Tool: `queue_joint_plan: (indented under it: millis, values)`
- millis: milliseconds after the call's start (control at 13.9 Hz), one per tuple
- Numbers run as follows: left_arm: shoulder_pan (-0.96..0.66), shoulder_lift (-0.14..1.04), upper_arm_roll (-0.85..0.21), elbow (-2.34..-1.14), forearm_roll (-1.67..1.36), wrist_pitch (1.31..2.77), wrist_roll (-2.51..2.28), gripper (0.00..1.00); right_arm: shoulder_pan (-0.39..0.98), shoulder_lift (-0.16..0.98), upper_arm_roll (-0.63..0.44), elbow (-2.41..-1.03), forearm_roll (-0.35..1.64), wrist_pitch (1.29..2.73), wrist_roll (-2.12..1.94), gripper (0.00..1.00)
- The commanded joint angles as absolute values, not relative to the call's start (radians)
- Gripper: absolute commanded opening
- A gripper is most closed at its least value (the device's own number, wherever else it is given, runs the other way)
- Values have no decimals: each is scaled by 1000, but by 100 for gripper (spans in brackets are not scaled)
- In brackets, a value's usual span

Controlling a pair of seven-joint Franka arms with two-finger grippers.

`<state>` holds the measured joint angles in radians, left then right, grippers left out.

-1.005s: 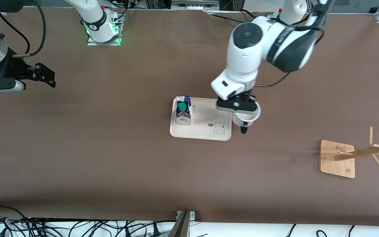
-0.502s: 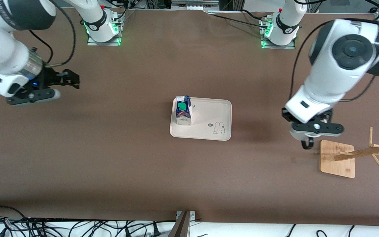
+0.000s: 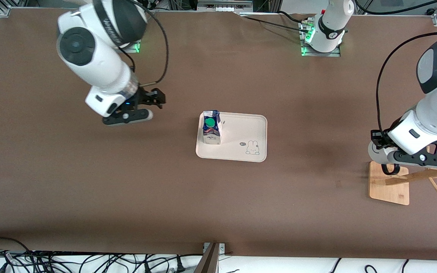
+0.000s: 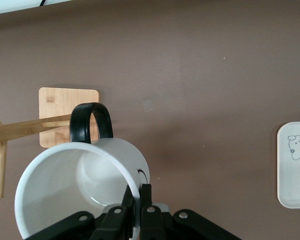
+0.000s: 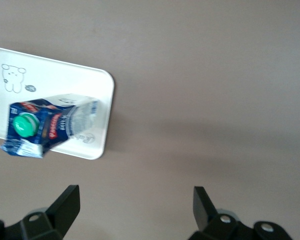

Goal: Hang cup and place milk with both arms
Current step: 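Hang the mug handle on a peg while the right gripper grasps the carton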

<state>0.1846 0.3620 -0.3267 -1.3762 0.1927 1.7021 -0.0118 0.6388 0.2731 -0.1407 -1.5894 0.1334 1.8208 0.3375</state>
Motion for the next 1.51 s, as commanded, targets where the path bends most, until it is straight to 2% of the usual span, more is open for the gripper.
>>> queue_joint_plan:
  millis: [0, 431, 1005, 1148, 1364, 1435]
  values:
    - [190, 370, -334, -1344, 192, 1635, 28, 0, 730, 343, -150, -1572, 147, 1891, 425, 100]
    - [221, 371, -331, -1316, 247, 1631, 120, 0, 845, 498, -150, -1450, 147, 1944, 619, 100]
    - [219, 390, -256, -1279, 264, 1638, 307, 0, 874, 583, -150, -1447, 147, 2068, 692, 98]
    - [219, 391, -255, -1279, 264, 1638, 307, 0, 874, 592, -152, -1447, 147, 2069, 692, 89]
    - [245, 394, -255, -1281, 265, 1640, 310, 0, 874, 594, -152, -1445, 147, 2080, 684, 64]
    - [253, 403, -255, -1281, 268, 1638, 310, 0, 874, 592, -153, -1445, 147, 2079, 683, 61]
